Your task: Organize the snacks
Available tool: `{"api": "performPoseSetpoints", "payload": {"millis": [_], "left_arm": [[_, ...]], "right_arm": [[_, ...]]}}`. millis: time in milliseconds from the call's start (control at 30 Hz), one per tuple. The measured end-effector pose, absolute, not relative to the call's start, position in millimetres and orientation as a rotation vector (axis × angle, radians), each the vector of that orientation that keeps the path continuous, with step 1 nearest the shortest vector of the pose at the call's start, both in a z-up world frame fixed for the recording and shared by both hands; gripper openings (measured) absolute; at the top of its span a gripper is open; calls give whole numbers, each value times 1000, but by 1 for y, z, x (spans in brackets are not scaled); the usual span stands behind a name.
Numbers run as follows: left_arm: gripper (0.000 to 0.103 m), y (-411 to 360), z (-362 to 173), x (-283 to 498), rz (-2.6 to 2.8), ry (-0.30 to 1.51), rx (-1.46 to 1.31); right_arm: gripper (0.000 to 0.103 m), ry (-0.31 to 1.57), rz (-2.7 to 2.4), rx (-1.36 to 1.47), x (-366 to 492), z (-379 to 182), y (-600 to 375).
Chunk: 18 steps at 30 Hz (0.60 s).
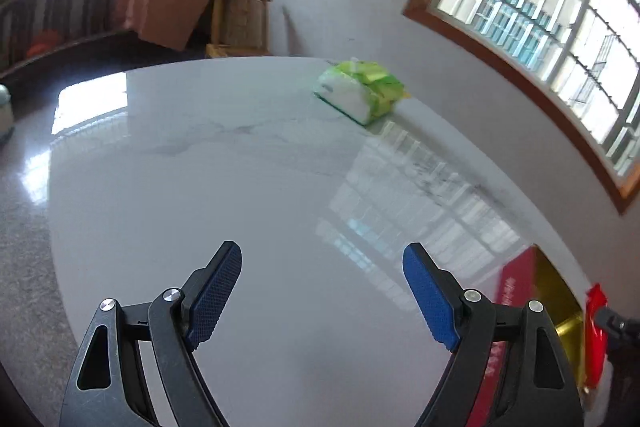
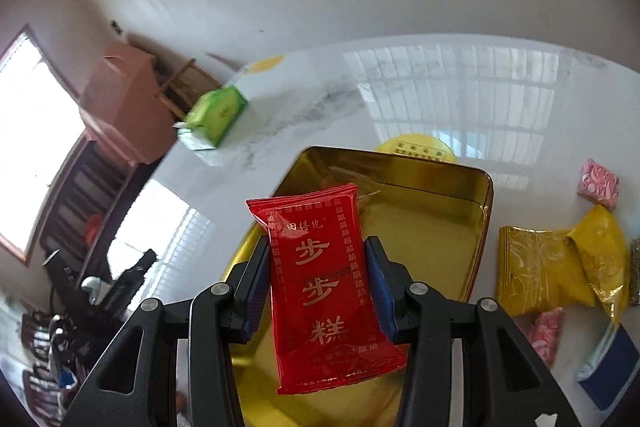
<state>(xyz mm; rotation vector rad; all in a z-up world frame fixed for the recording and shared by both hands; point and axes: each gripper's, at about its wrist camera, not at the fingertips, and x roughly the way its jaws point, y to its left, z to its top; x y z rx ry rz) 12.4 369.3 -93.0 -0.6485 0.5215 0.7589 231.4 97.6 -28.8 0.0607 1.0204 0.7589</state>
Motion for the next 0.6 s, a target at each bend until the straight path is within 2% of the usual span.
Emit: {"api": "performPoseSetpoints", "payload": {"millis": [300,600], "left_arm": [[83,344,-80,27,701,468,-498],[83,359,-87,19,696,465,-602]], "right_arm": [[43,1102,659,23,255,-56,111],[43,1105,605,-37,263,-64,124]]}}
